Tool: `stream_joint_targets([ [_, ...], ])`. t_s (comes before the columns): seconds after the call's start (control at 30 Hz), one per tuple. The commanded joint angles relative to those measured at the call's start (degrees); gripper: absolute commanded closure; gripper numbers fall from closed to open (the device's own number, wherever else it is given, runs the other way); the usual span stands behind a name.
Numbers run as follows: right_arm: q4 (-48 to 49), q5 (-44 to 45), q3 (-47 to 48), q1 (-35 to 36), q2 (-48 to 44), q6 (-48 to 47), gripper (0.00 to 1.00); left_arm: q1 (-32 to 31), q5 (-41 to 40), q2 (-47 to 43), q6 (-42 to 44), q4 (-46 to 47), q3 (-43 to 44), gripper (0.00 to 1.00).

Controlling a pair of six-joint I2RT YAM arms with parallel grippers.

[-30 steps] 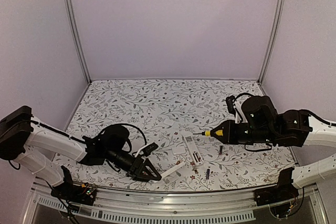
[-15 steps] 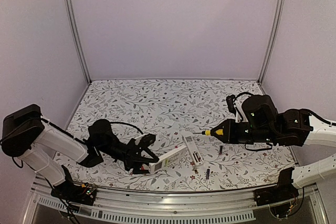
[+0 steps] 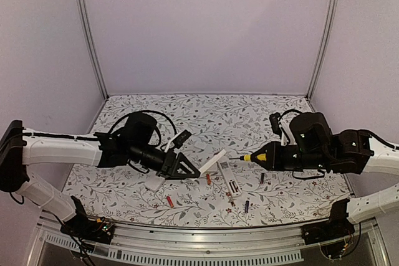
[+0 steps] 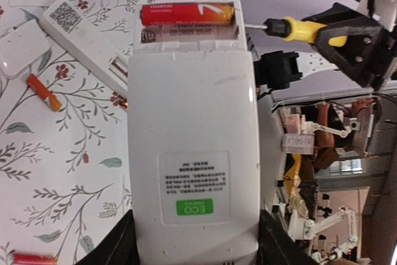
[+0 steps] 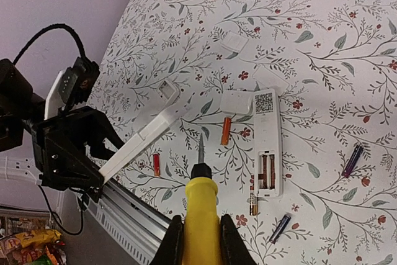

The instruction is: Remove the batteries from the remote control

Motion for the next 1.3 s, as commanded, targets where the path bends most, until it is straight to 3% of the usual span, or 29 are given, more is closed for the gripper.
stream_joint_targets([
  [0.0, 0.3, -3.3, -1.7, 0.1, -1.1, -2.1, 1.0, -4.5, -24.0, -0.2, 26.2, -26.5, 3.1, 0.67],
  [0.1, -0.8, -2.4, -1.9, 2.2, -1.7, -2.4, 1.0, -9.3, -36.4, 1.9, 28.4, -31.8, 5.8, 0.67],
  [0.23, -1.2, -1.1, -2.0, 5.2, -0.9, -0.7, 1.0, -13.8, -42.7, 3.3, 29.2, -34.6, 7.2, 0.67],
  [0.5, 0.6, -4.6, -0.5, 8.1, 8.6, -0.9, 1.0, -21.7, -44.0, 6.8, 38.1, -38.3, 9.9, 0.69],
  [0.93, 5.1, -13.3, -1.8, 8.1, 14.3, -1.3, 1.0, -25.1, -47.1, 12.9, 44.3, -41.6, 13.0, 0.7],
  [1.27, 4.8, -12.4, -1.6, 8.1, 18.2, -1.0, 1.0, -27.0, -47.8, 13.9, 45.3, -41.9, 13.6, 0.71],
])
